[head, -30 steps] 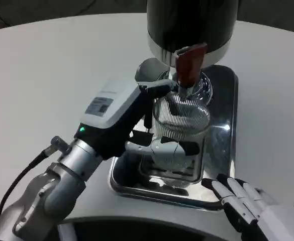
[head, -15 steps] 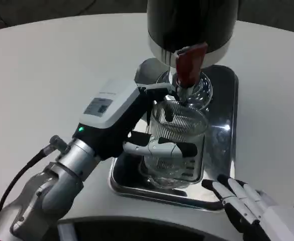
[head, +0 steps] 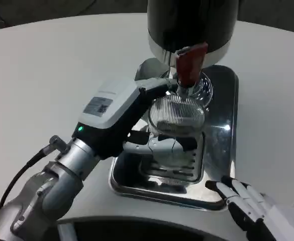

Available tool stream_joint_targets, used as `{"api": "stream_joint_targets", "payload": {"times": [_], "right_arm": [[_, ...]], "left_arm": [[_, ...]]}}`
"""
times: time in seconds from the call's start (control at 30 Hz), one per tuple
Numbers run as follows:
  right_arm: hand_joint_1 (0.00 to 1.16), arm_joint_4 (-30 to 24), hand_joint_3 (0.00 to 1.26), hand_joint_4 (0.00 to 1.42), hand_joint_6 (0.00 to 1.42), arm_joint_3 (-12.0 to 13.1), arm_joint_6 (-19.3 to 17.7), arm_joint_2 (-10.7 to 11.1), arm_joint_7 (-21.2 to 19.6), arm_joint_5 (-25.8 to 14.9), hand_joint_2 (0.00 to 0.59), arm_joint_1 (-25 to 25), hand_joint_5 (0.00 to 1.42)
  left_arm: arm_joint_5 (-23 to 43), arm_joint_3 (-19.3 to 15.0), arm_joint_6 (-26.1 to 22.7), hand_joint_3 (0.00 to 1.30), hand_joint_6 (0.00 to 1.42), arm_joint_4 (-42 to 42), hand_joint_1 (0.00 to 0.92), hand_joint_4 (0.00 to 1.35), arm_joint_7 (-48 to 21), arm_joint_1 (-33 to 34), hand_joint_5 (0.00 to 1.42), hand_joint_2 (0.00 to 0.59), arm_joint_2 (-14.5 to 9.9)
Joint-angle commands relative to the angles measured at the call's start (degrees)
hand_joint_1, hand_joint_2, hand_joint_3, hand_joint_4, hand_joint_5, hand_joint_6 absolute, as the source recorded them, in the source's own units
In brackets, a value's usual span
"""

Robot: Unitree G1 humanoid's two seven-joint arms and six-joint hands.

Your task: Grasp the cup under the faucet to collect the drink, then remove the cup.

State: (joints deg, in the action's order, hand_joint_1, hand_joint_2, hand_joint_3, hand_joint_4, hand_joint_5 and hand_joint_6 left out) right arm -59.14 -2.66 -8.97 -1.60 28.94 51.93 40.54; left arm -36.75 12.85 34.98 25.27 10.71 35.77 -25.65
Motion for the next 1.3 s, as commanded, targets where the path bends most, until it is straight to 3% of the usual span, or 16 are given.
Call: {"api": "stream_joint_targets", "payload": {"times": [0.03, 0.17, 0.73, 1.3], "right_arm": [[0.35, -0.9, 0.09, 0.0, 0.0, -0.2, 1.1, 0.6, 0.7, -0.9, 0.399, -0.2, 0.0], [0.35, -0.9, 0.09, 0.0, 0.0, -0.3, 1.8, 1.0, 0.8, -0.9, 0.399, -0.9, 0.0], [0.35, -0.9, 0.1, 0.0, 0.0, -1.4, 3.7, 1.9, 0.2, -0.6, 0.399, -1.3, 0.0], [0.35, -0.9, 0.11, 0.0, 0.0, -1.6, 4.3, 2.3, 0.1, -0.9, 0.399, -2.0, 0.0]], "left_arm": [[-1.3, 0.9, 1.2, 0.29, 0.46, 0.8, 0.161, 0.23, 1.2, 0.3, 0.33, 0.072, -0.7], [-1.1, 1.2, 1.6, 0.22, 0.38, 1.4, 0.171, 0.16, 1.1, 0.7, 0.26, 0.077, -1.1], [3.0, -0.5, 4.0, 0.21, 0.43, -1.5, 0.162, 0.14, -0.3, -1.2, 0.28, 0.081, -1.9], [12.2, -8.4, 3.2, 0.25, 0.47, -14.9, 0.149, 0.22, -6.9, -10.5, 0.33, 0.083, -4.6]]}}
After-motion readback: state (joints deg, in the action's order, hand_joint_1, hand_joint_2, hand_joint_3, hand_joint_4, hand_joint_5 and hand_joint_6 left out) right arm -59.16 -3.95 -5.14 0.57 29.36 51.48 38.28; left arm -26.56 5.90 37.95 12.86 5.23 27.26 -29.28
